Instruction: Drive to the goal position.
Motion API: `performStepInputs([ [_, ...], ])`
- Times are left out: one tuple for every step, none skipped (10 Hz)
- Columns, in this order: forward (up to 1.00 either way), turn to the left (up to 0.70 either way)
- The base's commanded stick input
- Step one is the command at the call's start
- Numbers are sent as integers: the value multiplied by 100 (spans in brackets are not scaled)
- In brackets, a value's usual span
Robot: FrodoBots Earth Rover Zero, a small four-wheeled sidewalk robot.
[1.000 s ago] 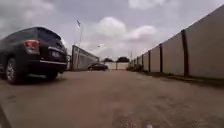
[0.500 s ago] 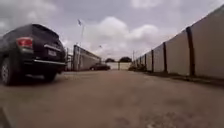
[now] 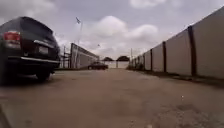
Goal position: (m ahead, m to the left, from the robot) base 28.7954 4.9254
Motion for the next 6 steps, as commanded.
performStepInputs([
  [70,0],
  [70,0],
  [70,0],
  [70,0],
  [70,0],
  [70,0],
])
